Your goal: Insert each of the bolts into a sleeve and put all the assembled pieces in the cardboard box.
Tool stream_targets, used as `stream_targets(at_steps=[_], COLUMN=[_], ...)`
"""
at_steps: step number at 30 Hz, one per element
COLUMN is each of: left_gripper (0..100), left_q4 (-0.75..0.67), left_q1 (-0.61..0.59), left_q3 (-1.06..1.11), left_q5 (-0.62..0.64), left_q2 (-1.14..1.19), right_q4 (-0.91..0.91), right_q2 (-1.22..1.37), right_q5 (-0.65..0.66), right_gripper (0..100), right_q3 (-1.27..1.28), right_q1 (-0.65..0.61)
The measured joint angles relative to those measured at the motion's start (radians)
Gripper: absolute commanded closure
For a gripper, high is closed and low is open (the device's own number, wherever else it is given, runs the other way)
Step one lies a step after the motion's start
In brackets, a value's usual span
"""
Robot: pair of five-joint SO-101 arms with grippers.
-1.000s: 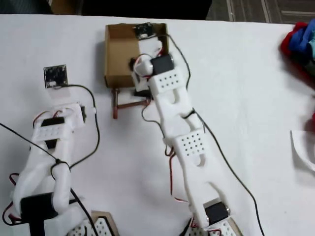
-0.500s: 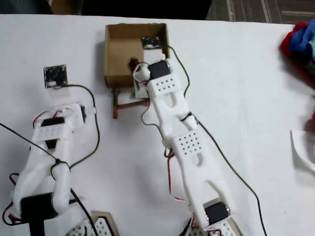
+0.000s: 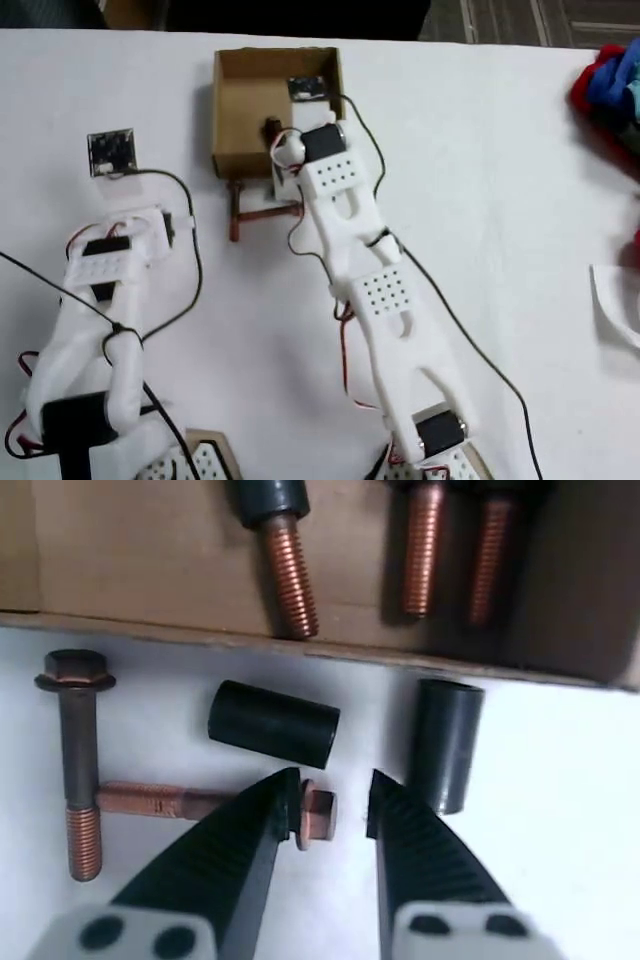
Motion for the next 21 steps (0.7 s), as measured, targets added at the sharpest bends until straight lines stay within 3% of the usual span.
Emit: stream_targets(at_steps=[21], left_gripper=[90], left_q4=[0.000], left_q1=[0.000], left_q3=[0.000], left_q5=[0.000], left_q2=[0.000], right_q4=[-0.011], right_q2=[-0.026], right_q5=[0.000], right_gripper=[89.3], right_q3=[0.000], right_q1=[0.126])
